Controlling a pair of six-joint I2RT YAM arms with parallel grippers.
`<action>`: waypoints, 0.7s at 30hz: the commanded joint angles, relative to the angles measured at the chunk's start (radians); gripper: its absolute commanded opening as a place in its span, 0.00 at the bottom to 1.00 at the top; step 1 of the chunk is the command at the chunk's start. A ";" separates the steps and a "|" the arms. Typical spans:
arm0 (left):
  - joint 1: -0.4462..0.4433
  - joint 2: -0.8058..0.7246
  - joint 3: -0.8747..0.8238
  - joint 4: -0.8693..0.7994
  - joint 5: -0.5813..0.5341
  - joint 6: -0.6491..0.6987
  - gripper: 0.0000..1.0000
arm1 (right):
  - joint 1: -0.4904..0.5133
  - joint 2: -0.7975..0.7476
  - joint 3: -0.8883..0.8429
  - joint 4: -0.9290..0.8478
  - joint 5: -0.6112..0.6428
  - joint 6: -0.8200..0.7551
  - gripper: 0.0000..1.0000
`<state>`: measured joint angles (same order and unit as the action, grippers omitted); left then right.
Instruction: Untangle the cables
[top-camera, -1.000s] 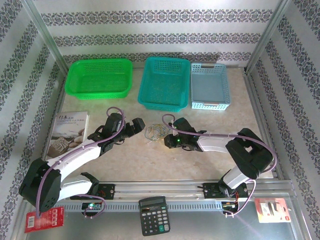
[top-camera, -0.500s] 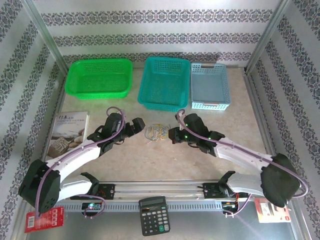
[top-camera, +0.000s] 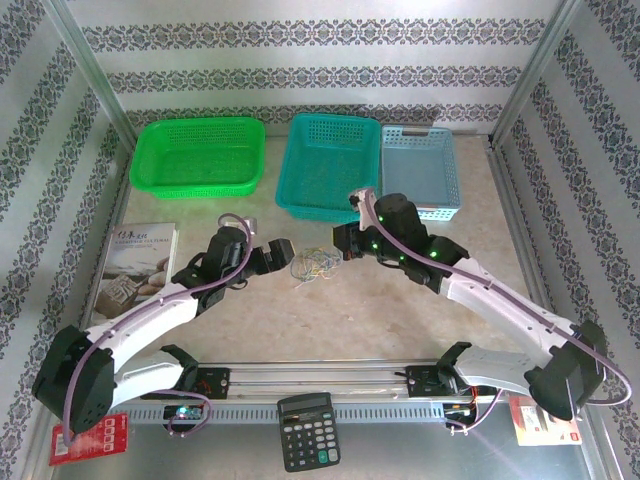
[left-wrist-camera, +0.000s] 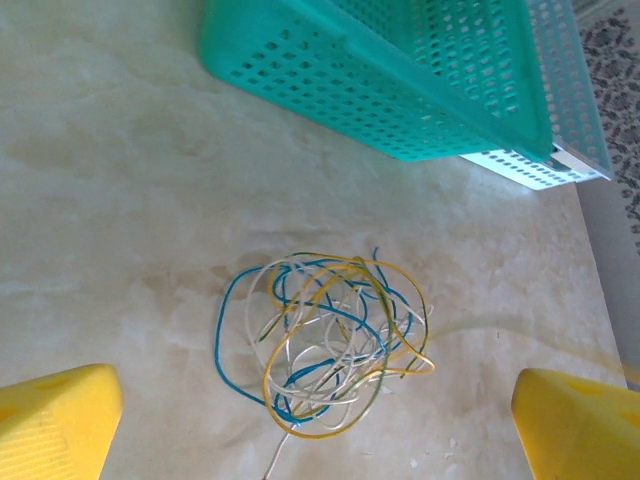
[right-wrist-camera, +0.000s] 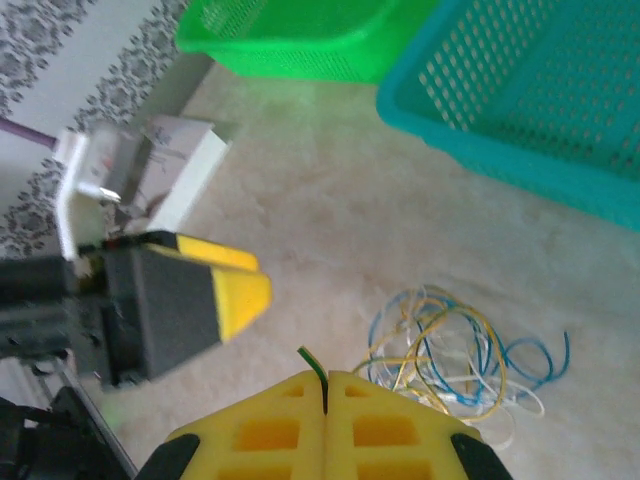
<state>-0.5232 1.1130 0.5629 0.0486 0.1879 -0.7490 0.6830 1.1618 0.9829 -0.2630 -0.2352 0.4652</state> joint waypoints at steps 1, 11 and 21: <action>-0.025 -0.017 -0.027 0.064 0.021 0.098 1.00 | 0.005 0.020 0.083 -0.054 -0.031 -0.040 0.00; -0.079 0.018 -0.040 0.130 -0.017 0.214 1.00 | 0.040 0.054 0.234 -0.108 -0.029 -0.059 0.00; -0.116 0.085 -0.031 0.230 -0.026 0.263 1.00 | 0.052 0.069 0.313 -0.116 -0.034 -0.043 0.00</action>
<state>-0.6193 1.1847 0.5312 0.1905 0.1745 -0.5316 0.7181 1.2205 1.2606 -0.3717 -0.2562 0.4259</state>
